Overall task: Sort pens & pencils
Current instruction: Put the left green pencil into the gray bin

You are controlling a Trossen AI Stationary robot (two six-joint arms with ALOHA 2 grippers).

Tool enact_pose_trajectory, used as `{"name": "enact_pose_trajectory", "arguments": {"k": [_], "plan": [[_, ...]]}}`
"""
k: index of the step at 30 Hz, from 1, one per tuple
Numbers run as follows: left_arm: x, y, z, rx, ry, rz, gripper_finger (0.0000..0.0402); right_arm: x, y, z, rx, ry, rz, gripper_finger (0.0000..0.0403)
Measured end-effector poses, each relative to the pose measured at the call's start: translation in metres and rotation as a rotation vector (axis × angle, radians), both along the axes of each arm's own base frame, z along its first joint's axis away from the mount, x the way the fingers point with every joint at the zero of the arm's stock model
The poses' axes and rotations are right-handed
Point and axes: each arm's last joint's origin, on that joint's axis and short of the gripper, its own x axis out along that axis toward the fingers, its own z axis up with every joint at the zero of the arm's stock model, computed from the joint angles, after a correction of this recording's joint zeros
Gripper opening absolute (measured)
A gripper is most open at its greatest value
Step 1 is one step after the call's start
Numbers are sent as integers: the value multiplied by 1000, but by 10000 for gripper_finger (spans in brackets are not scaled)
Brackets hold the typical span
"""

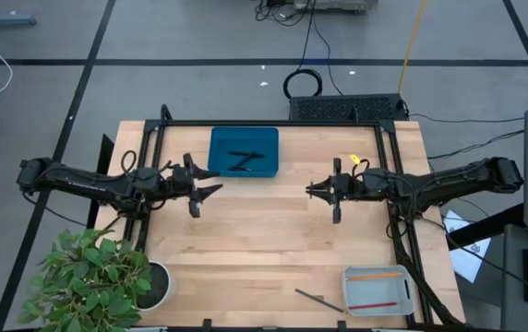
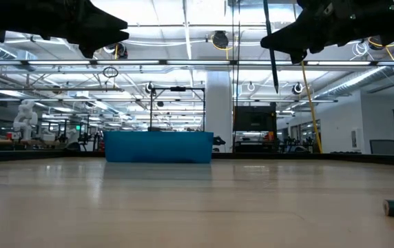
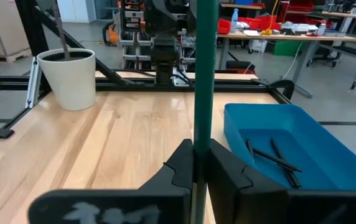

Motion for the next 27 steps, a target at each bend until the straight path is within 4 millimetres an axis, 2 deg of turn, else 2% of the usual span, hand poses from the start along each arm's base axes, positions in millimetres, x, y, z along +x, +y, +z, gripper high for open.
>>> {"name": "enact_pose_trajectory", "arguments": {"k": [5,9,14,18,22,24,27], "plan": [[0,0,0,0,2,0,175,0,0,0,5,0,0,13],[0,0,0,-1,0,1,175,0,3,2,136,-24,9,13],[0,0,0,2,-1,3,175,2,29,18,221,7,244,13],[0,0,0,15,1,4,175,-3,54,35,334,222,313,13],[0,0,0,15,1,4,175,-19,79,47,431,475,299,13],[0,0,0,16,2,4,175,-29,91,48,482,594,295,13],[0,0,0,15,2,4,175,-46,109,39,564,771,268,13]]}}
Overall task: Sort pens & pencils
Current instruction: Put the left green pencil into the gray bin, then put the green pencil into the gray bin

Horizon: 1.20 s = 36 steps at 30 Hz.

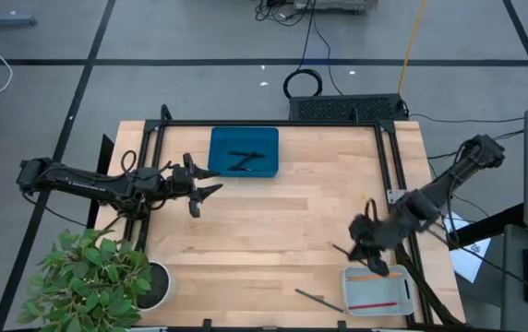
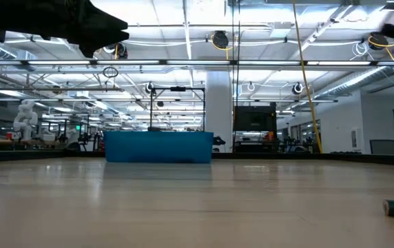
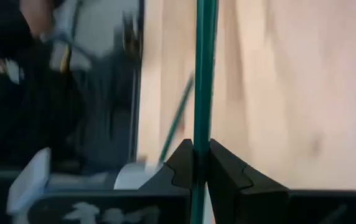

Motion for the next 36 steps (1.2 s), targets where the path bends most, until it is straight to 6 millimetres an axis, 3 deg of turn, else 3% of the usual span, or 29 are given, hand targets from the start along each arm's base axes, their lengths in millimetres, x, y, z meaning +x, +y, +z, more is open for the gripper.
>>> {"name": "enact_pose_trajectory", "arguments": {"k": [6,15,26,36], "plan": [[0,0,0,1,3,0,175,-21,37,-23,85,259,-60,13],[0,0,-1,-3,6,0,175,-39,71,-47,47,422,-68,13],[0,0,-1,-29,1,-1,175,-56,77,-58,41,471,-61,14],[0,0,0,-29,1,-1,175,-56,75,-79,118,476,-110,56]]}}
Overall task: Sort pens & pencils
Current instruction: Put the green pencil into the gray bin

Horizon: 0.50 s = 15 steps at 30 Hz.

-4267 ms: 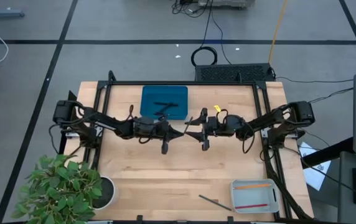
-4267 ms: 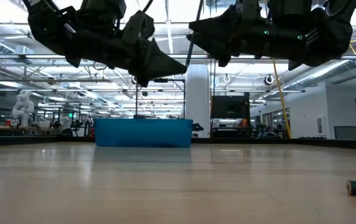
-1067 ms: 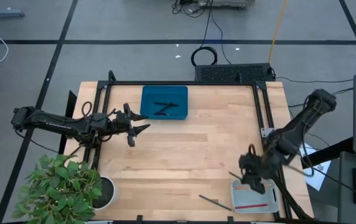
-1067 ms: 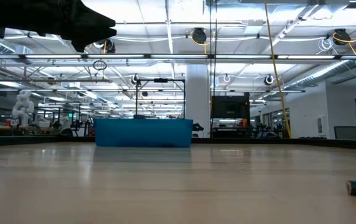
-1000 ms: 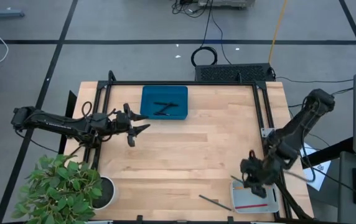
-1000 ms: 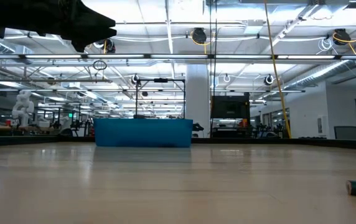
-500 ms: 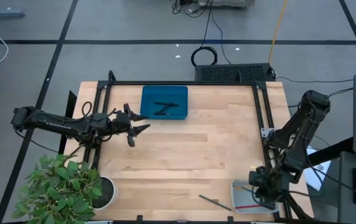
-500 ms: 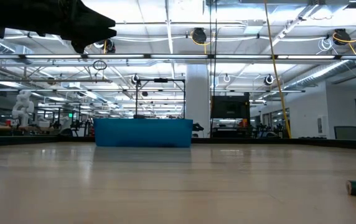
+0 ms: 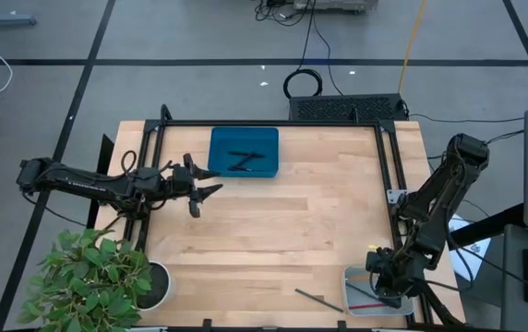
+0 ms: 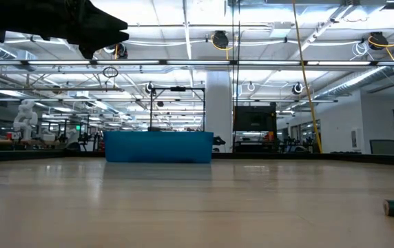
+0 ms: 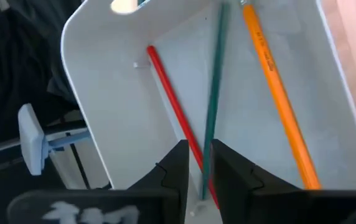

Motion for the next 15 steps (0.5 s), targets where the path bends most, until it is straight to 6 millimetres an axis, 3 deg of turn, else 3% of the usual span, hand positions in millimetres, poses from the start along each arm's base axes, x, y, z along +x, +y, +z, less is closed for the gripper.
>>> {"name": "enact_pose_trajectory", "arguments": {"k": [8,15], "plan": [[0,0,0,-5,-1,0,175,4,-4,-3,13,8,-45,65],[0,0,0,-7,0,0,175,7,-3,21,176,-160,27,48]]}}
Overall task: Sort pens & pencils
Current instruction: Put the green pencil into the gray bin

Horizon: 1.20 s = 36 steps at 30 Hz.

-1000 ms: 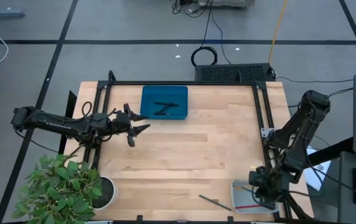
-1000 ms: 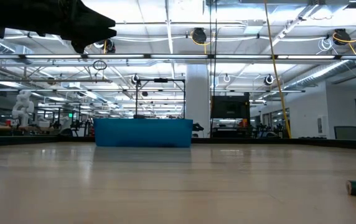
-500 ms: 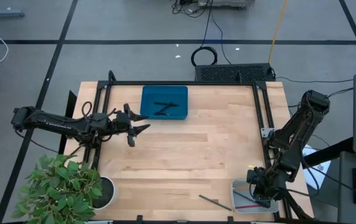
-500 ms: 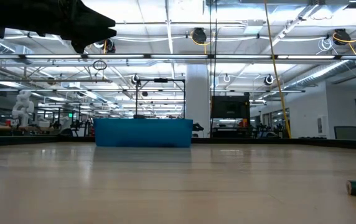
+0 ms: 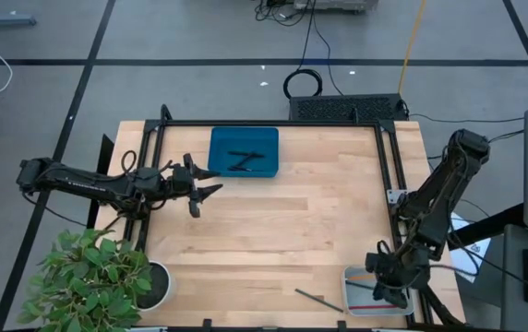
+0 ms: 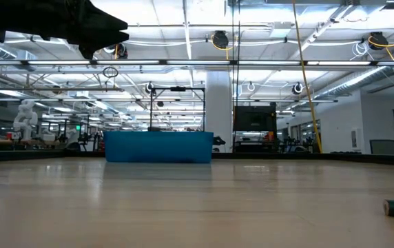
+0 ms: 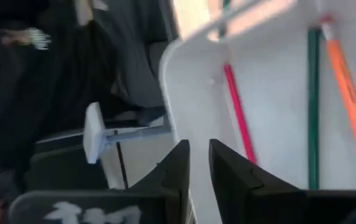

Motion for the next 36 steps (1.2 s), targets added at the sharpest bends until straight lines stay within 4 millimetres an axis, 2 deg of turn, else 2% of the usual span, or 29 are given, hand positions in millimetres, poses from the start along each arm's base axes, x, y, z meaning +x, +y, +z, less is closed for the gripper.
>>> {"name": "enact_pose_trajectory", "arguments": {"k": [3,7,13,16,20,25,29,32,36], "plan": [[0,0,0,0,0,0,175,3,-7,7,-43,-131,10,26],[0,0,0,0,0,0,175,18,-21,11,-212,-359,43,4],[0,0,0,0,0,0,175,54,-52,12,-644,-634,91,1],[0,0,0,0,0,0,175,75,-72,16,-895,-780,15,3],[0,0,0,0,1,0,175,99,-102,22,-1080,-986,-73,4],[0,0,0,-21,-1,0,175,110,-145,27,-1129,-1208,-221,4],[0,0,-1,-17,3,0,175,110,-173,24,-1051,-1256,-286,4],[0,0,-1,-3,6,0,175,110,-182,17,-989,-1242,-283,6],[-1,0,-6,34,9,1,175,109,-179,4,-962,-1244,-240,31]]}}
